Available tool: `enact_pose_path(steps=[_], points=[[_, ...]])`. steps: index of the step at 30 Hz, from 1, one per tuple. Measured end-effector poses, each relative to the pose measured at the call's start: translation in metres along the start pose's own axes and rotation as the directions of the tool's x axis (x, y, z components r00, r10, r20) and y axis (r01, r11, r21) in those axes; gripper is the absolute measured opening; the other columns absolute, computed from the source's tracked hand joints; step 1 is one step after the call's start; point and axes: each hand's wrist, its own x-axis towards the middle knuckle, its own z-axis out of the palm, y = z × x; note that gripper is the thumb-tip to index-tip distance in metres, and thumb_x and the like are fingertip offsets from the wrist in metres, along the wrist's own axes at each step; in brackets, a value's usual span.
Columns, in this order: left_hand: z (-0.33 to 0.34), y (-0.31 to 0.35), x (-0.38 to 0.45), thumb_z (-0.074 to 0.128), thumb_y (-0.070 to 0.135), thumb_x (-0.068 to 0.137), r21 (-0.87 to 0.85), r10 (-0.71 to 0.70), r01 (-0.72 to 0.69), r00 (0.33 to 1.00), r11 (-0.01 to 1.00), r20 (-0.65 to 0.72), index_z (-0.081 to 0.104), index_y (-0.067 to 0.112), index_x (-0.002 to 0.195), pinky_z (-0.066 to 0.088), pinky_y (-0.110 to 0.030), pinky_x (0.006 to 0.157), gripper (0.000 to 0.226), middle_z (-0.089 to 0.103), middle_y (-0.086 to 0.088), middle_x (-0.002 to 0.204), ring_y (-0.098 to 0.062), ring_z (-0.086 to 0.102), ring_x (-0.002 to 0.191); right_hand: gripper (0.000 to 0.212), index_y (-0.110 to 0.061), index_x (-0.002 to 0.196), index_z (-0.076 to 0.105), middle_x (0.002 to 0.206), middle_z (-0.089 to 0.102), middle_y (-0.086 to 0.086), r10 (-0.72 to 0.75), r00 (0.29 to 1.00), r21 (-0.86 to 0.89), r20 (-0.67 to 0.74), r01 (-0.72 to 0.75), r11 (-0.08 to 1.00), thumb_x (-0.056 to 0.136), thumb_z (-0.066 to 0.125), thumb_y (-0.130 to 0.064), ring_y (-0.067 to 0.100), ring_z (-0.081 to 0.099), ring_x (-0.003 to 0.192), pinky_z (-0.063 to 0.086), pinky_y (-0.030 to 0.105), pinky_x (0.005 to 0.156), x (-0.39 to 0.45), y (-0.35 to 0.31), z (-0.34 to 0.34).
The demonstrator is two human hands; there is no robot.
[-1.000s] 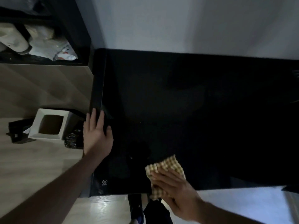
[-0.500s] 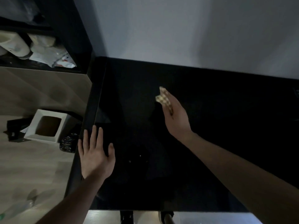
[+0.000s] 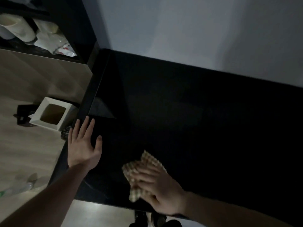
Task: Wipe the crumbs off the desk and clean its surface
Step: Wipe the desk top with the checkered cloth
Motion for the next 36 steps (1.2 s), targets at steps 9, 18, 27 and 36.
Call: enact_pose_path(steps=[9, 18, 27, 36], points=[[-0.005, 0.011, 0.001, 0.039, 0.053, 0.084, -0.041, -0.041, 0.042, 0.999, 0.998, 0.032, 0.031, 0.021, 0.159, 0.008, -0.054, 0.127, 0.081, 0.020, 0.001, 0.170, -0.022, 0.005, 0.158, 0.024, -0.010, 0.109, 0.078, 0.111, 0.081, -0.007, 0.698, 0.686, 0.787, -0.208, -0.306, 0.535, 0.107, 0.055, -0.008, 0.006, 0.074, 0.110, 0.054, 0.022, 0.097, -0.043, -0.033, -0.052], [0.020, 0.098, -0.015, 0.036, 0.074, 0.089, -0.016, 0.019, -0.015, 0.954, 1.000, 0.299, -0.008, 0.039, 0.162, -0.018, -0.056, 0.123, 0.092, -0.029, 0.012, 0.167, -0.021, -0.035, 0.151, 0.037, -0.030, 0.144, 0.059, 0.144, 0.063, -0.006, 0.637, 0.492, 0.400, -0.594, -0.507, 0.764, 0.109, 0.049, -0.036, 0.013, 0.057, 0.135, 0.043, 0.036, 0.118, 0.069, 0.093, -0.207], [0.037, 0.104, -0.021, 0.028, 0.076, 0.086, 0.133, -0.014, -0.008, 0.987, 0.991, 0.160, -0.012, 0.035, 0.161, -0.009, -0.061, 0.124, 0.094, -0.029, 0.007, 0.167, -0.027, -0.030, 0.153, 0.083, -0.036, 0.166, 0.007, 0.175, -0.013, 0.001, 0.780, 0.577, -0.122, -0.242, -0.816, 0.566, 0.097, 0.027, -0.077, 0.031, -0.015, 0.161, -0.011, 0.055, 0.128, 0.131, 0.187, -0.181], [0.032, 0.108, -0.021, 0.031, 0.075, 0.087, 0.135, -0.018, -0.005, 0.985, 0.991, 0.173, -0.009, 0.034, 0.162, -0.006, -0.061, 0.124, 0.094, -0.026, 0.006, 0.168, -0.028, -0.027, 0.154, 0.059, -0.036, 0.163, 0.028, 0.175, 0.012, -0.006, 0.526, 0.767, -0.223, -0.366, -0.621, 0.751, 0.106, 0.039, -0.049, 0.018, 0.004, 0.163, 0.008, 0.050, 0.131, 0.068, 0.141, -0.114]])
